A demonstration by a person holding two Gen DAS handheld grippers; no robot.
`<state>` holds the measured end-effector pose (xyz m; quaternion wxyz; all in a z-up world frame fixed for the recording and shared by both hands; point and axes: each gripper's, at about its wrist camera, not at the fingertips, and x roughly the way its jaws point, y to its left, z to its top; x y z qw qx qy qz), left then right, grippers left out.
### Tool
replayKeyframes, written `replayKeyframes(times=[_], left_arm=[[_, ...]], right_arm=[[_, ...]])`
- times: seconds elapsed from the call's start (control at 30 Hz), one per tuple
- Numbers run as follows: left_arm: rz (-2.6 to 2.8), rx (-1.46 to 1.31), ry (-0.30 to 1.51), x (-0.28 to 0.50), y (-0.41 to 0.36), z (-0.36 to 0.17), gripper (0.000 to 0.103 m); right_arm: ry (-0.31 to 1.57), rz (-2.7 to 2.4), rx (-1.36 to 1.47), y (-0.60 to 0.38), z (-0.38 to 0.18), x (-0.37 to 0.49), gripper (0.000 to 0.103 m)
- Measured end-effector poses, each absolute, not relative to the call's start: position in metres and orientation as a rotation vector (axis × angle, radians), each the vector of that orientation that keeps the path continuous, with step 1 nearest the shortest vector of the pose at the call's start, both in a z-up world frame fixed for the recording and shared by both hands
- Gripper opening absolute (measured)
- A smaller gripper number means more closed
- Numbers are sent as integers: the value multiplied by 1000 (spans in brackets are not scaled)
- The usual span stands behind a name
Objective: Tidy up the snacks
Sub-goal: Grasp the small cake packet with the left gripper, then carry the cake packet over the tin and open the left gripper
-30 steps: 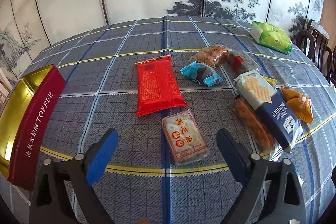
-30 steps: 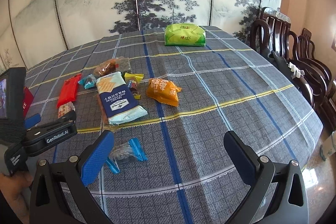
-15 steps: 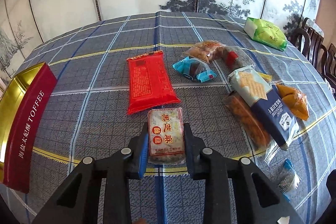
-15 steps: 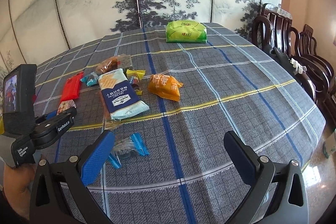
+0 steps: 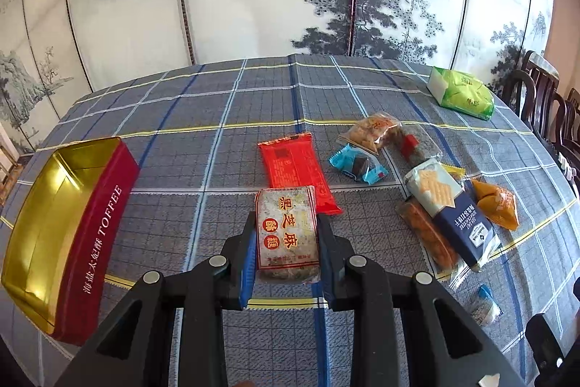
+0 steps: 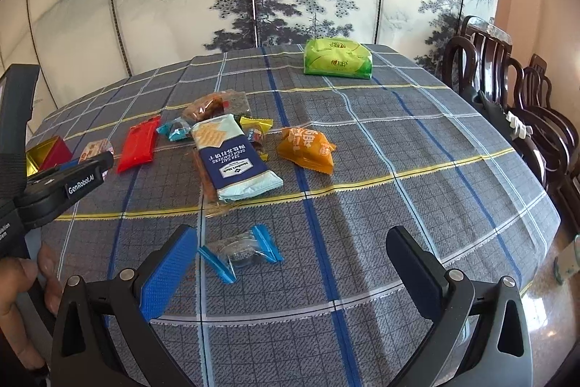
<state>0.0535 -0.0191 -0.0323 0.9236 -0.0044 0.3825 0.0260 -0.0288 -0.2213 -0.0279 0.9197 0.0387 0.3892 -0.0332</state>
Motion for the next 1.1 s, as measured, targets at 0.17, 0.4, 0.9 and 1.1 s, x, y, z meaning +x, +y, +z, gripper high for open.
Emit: replayKeyframes(times=[0.17,0.4,0.9,1.1], left_arm=[[88,-18,758,50,3,-17,26],[169,-23,740,52,47,1,26],[414,-69,777,67,195,10,26],[430,-128,837,75,241,-4,26]], right_arm=[[797,-57,69,-215,-27,-30,103],[801,-55,69,-213,-29,-32,103],[831,-22,73,-208,-40,-28,103],[840,-17,69,-206,-42,-26,103]])
